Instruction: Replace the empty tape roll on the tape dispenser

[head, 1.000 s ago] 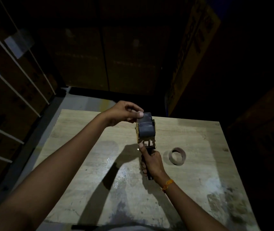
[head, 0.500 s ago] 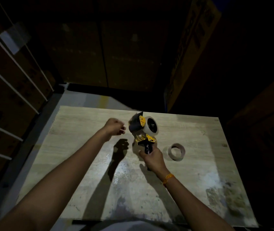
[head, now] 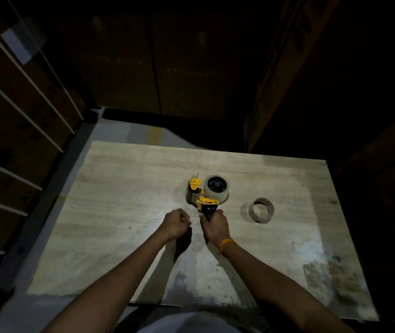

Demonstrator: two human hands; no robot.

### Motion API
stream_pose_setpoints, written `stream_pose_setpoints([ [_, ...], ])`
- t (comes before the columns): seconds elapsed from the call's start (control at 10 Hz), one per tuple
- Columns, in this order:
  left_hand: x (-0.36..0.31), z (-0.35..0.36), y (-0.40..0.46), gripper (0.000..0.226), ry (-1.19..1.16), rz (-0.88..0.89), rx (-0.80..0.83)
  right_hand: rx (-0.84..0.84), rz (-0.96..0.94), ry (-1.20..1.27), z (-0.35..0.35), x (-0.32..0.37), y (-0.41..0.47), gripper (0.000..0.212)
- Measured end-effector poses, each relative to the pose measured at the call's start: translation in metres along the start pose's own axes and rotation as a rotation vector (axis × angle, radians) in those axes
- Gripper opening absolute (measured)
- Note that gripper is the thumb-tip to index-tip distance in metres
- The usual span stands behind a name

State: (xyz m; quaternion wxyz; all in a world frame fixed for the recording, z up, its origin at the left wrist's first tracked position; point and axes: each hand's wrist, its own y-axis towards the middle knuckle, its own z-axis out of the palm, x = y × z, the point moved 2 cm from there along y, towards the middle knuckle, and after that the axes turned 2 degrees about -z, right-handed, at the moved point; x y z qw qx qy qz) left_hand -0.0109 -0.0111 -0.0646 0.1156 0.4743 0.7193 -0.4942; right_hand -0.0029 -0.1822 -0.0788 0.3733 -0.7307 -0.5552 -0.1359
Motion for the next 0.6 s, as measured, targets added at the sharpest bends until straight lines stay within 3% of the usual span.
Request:
stream_pose_setpoints([
  [0.3,0.012,0.002,-0.007,0.013,0.151,0.06,-0.02,0.248,-0.005,-0.095,0.013,-0.007,0.006,0.061],
  [0.4,0.012,-0.004,-0.009,0.013,0.232,0.061,-0.025,0.36,-0.097,-0.214,-0.013,0.005,0.001,0.047],
  [0.5,-0.012,-0.021,-0.005,0.018,0.397,0.113,-0.126,0.283,-0.216,-0.356,-0.052,0.023,0.004,0.057],
  [0.6,-0.044,-0.046,0.002,0.022,0.475,0.202,-0.246,0.112,-0.258,-0.33,-0.083,0.033,0.022,0.051],
])
